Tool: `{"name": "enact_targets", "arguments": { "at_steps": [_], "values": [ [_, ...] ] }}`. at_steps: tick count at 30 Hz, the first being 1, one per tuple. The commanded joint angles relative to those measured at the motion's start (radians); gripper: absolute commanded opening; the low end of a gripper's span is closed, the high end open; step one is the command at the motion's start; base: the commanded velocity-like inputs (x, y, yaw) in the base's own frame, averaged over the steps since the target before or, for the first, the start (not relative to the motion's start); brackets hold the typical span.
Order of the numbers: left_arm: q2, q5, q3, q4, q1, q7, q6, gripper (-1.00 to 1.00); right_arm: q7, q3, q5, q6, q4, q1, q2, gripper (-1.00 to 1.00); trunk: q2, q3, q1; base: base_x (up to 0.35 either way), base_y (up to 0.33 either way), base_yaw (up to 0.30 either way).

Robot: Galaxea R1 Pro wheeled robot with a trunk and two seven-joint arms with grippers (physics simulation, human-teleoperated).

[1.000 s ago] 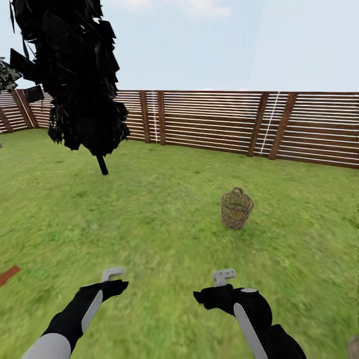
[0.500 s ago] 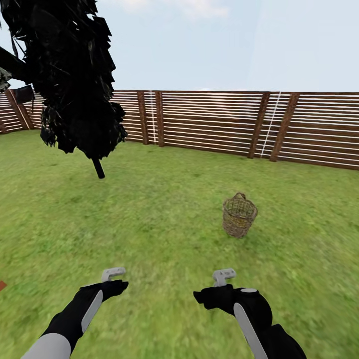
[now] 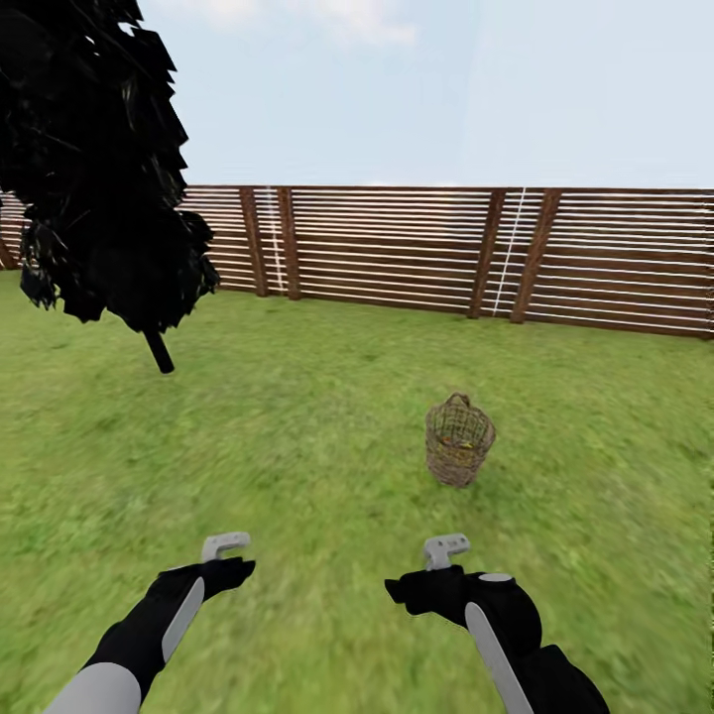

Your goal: Take the three Easter eggs out of the wicker basket on the lawn in the garden, then place them on the lawn next to a single tree (choose any tree) so that all three eggs are next to the same tree and none are left in the basket.

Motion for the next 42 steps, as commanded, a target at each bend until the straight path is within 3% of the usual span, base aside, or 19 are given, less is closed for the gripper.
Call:
{"name": "enact_targets", "arguments": {
  "at_steps": [1,25,35,42],
  "values": [
    [0.000,0.005,0.000,-0.001,0.000,-0.002,0.006,1.00,-0.006,0.000,-0.007,0.004,-0.001,-0.001,0.000,1.00,-0.002,-0.001,0.001,0.288,0.001,-0.218],
    [0.000,0.006,0.000,-0.003,0.000,-0.002,0.007,1.00,-0.006,-0.003,-0.007,-0.032,-0.001,-0.001,-0.001,1.00,-0.002,0.027,0.001,0.154,0.000,-0.220],
    [-0.001,0.006,0.001,-0.001,0.000,-0.002,0.008,1.00,-0.006,-0.003,-0.007,-0.034,-0.001,-0.001,-0.001,1.00,0.068,0.071,-0.037,0.011,0.000,-0.221],
    [-0.001,0.006,0.001,0.000,0.000,-0.002,0.009,1.00,-0.006,-0.004,-0.008,-0.038,-0.001,-0.001,-0.001,1.00,0.068,0.079,-0.037,0.001,0.000,-0.220]
  ]
}}
